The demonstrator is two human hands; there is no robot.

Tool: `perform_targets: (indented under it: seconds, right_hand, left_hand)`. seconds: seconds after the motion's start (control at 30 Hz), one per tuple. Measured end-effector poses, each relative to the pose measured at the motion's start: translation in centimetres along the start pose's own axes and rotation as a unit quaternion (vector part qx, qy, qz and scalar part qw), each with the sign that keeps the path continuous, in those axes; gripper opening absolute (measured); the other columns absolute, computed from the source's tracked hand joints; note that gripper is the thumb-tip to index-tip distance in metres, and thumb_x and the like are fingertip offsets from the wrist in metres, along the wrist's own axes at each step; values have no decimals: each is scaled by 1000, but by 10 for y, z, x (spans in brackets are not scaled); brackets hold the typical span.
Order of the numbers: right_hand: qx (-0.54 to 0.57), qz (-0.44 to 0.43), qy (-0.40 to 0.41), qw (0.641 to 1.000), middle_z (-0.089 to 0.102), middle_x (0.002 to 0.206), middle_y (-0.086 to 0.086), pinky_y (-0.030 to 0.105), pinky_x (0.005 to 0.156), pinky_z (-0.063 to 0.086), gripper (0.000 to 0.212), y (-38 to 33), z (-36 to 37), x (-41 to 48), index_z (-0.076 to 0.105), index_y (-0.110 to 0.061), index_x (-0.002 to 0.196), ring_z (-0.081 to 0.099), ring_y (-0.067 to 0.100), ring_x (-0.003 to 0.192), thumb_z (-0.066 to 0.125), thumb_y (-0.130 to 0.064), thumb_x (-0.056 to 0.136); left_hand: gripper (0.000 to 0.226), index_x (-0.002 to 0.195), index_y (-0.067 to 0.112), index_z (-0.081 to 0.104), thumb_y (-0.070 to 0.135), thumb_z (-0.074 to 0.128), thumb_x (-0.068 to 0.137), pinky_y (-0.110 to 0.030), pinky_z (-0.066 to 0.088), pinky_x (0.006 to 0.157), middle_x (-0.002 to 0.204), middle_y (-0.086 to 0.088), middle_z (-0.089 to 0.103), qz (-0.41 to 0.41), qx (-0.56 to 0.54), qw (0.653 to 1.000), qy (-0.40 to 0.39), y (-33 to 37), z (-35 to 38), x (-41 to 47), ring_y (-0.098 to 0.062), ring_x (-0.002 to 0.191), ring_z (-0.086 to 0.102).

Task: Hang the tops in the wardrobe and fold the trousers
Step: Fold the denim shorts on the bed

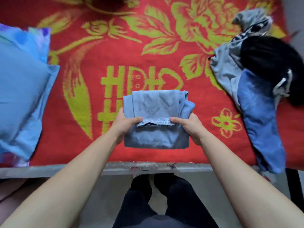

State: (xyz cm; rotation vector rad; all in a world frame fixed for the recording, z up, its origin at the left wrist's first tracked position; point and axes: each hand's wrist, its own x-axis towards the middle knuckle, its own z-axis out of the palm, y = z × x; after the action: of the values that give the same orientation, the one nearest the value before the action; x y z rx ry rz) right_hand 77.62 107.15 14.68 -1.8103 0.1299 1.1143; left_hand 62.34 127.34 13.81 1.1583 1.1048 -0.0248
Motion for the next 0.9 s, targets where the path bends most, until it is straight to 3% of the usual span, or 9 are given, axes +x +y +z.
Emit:
perform_targets:
  seconds: [0.13,0.27,0.4,0.57,0.6,0.67,0.73,0.8,0.9]
  right_hand:
    - [0,-89,-57,994,76,108,6,42,87,60,45,-78,-3,-70,67,-17,117,74,24,98,81,-11,75]
    - [61,-153,-152,975,72,113,11,38,82,56,51,-150,-7,-131,60,-16,129,70,29,100,65,-11,78]
    - [46,-202,-211,955,65,113,11,44,80,43,67,-194,0,-175,50,-30,132,61,31,98,64,-15,67]
    - [39,-242,-284,927,68,121,8,38,72,53,79,-213,13,-208,37,-57,122,67,30,91,60,-11,63]
    - [36,-242,-306,920,68,118,6,36,68,54,81,-213,14,-214,33,-58,125,68,27,86,57,-10,65]
    - [26,-246,-363,898,65,98,4,31,57,50,70,-211,14,-227,46,-43,126,64,20,71,54,-12,65]
    - [20,-232,-425,875,58,81,2,29,55,44,58,-204,15,-239,55,-33,121,56,16,61,54,-21,64]
    - [6,-207,-467,859,54,78,1,32,59,42,51,-191,22,-246,59,-32,115,52,16,64,53,-31,65]
    - [-20,-166,-495,853,51,86,6,36,65,38,41,-164,47,-261,57,-30,113,48,22,72,44,-33,75]
  left_hand:
    - [57,121,14,54,2,82,73,-42,56,85,115,-11,69,80,-6,996,-30,65,-24,-61,-26,103,68]
    - [56,118,20,56,8,85,72,-25,55,66,110,-5,72,169,-49,984,-5,117,-49,-125,-18,93,71]
    - [73,133,26,47,7,84,73,-26,56,76,119,3,69,266,-75,960,41,146,-67,-185,-11,102,69]
    - [92,152,26,28,-6,74,78,-23,57,73,135,-4,59,323,-134,930,115,144,-80,-258,-16,110,67]
    - [92,152,27,28,-9,71,79,-23,57,70,134,-8,60,325,-149,925,124,139,-81,-273,-17,106,68]
    - [85,148,28,35,-10,68,80,-28,58,74,131,-12,63,335,-164,917,143,125,-82,-303,-18,104,69]
    - [76,150,25,35,-2,66,86,-40,54,94,135,-9,61,329,-187,910,169,105,-82,-332,-21,115,65]
    - [58,149,25,38,17,58,96,-48,45,105,136,-6,61,323,-232,902,168,78,-82,-362,-25,123,60]
    - [45,138,25,56,47,46,101,-45,51,98,135,-8,62,309,-284,889,183,35,-81,-411,-26,124,59]
